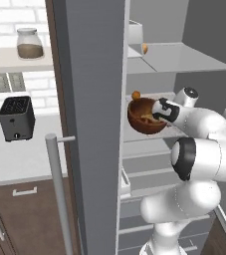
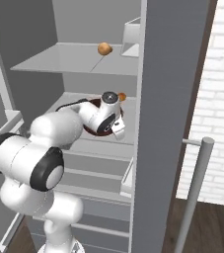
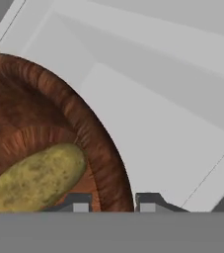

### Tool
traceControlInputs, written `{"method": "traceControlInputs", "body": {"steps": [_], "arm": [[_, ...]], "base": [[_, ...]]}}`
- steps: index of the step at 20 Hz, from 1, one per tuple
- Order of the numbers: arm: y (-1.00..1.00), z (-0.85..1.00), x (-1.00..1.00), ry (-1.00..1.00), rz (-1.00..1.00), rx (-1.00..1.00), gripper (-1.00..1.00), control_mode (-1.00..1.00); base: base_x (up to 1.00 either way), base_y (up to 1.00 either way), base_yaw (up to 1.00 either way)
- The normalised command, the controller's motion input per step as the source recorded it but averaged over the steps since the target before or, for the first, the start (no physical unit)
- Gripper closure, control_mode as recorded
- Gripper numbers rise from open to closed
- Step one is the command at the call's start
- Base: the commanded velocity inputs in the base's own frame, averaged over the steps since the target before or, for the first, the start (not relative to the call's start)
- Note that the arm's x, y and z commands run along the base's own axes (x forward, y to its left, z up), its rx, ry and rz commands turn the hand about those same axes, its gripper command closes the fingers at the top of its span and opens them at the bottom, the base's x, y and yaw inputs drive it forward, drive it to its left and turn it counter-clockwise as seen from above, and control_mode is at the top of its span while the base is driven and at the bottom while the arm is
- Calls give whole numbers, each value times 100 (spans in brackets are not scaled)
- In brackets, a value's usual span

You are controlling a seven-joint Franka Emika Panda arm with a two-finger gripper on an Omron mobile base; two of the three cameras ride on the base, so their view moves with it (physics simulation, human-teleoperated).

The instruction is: Pick the chicken drumstick and potato from their plates and place them in the bowl. Then put the bowl in the fridge.

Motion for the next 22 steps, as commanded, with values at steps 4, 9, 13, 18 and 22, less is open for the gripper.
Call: {"method": "traceControlInputs", "body": {"steps": [4,9,13,18,22], "arm": [[0,-9,30,-3,0,0,-100,-100],[0,17,-34,-36,0,2,-100,-100],[15,88,-61,-19,-3,-8,-100,-100],[6,99,-68,1,0,-11,-100,-100],[23,93,-41,4,0,-14,-100,-100]], "base": [[0,0,0],[0,0,0],[0,0,0],[0,0,0],[0,0,0]]}}
